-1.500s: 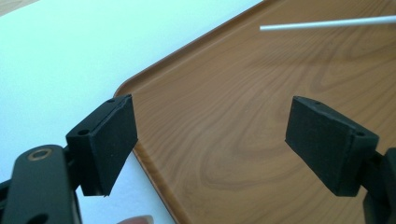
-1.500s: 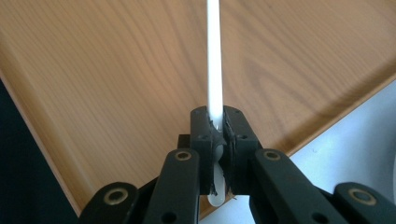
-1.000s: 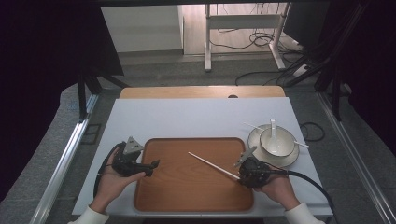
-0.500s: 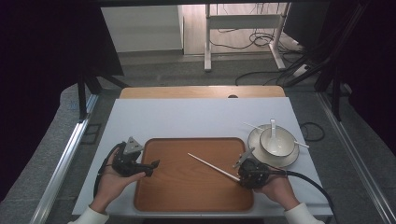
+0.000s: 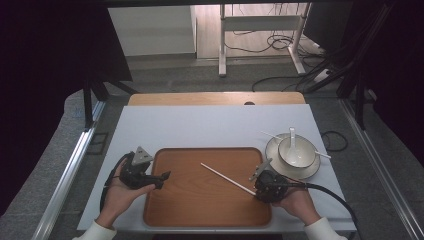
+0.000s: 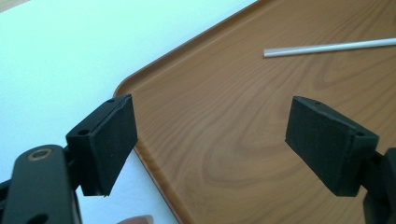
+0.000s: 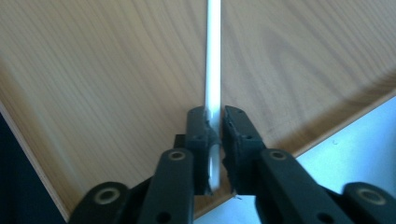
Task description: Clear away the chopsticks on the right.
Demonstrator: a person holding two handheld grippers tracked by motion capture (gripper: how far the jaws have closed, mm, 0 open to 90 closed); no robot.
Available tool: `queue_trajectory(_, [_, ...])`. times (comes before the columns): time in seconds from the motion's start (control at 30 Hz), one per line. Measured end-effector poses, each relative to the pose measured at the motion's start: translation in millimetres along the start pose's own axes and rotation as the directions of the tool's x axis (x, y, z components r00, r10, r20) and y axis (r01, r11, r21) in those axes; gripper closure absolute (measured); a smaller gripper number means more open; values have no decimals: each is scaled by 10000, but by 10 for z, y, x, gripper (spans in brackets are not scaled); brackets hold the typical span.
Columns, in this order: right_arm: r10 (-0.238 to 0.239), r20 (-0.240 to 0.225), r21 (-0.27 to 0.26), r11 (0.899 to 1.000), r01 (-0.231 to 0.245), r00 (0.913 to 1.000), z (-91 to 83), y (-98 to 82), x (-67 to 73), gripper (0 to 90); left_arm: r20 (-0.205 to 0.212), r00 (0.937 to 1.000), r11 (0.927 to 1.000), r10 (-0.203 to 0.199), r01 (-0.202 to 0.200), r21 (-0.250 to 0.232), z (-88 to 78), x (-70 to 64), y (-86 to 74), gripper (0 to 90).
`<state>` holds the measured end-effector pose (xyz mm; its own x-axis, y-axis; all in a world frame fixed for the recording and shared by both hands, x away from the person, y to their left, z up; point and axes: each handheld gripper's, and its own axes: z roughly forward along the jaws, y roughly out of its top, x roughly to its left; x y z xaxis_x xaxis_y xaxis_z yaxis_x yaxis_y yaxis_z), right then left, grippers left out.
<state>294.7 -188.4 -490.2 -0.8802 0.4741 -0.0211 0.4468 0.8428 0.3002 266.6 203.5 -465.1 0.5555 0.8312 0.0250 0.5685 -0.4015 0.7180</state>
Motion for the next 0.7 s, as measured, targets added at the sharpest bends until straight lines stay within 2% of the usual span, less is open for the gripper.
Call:
queue_trajectory(0.07, [23, 90, -168, 9999, -21, 10000, -25, -1, 4, 697, -1, 10000, 10000, -6, 6, -8, -1, 1, 0, 166])
queue_trajectory(0.2, [229, 124, -1014, 9946, -215, 9997, -140, 7, -14, 582, -24, 10000, 10000, -32, 32, -15, -8, 5, 2, 166])
queue_trajectory(0.27, [327, 101, -1599, 9867, -307, 9994, -204, 30, 2, 546, -40, 10000, 10000, -29, 29, -27, -12, 7, 6, 166])
queue_trajectory(0.4, [283, -46, -2693, 9626, -285, 9996, -295, 111, 37, 465, -45, 10000, 10000, -32, 31, -59, -20, 4, 13, 166])
queue_trajectory(0.43, [335, 151, -2831, 9587, -279, 9993, -304, 143, 45, 449, -45, 10000, 10000, -42, 41, -68, -18, 2, 14, 166])
queue_trajectory(0.47, [335, 151, -2831, 9587, -279, 9993, -304, 143, 45, 449, -45, 10000, 10000, -42, 41, -68, -18, 2, 14, 166])
queue_trajectory(0.5, [408, 547, -2861, 9579, -235, 9977, -301, 183, 62, 438, -47, 10000, 10000, -25, 25, -55, -15, 2, 15, 166])
queue_trajectory(0.53, [268, 816, -2883, 9575, -22, 9963, -276, 270, 84, 431, -27, 10000, 10000, -7, 7, -31, -8, -2, 15, 166])
queue_trajectory(0.63, [83, 416, -3025, 9531, 47, 9991, -221, 423, 96, 471, -30, 10000, 10000, 10, -10, -13, -1, -5, 13, 166])
queue_trajectory(0.7, [-80, 226, -2992, 9541, 144, 9997, -170, 537, 99, 516, -31, 10000, 10000, 4, -4, -15, -5, 1, 13, 166])
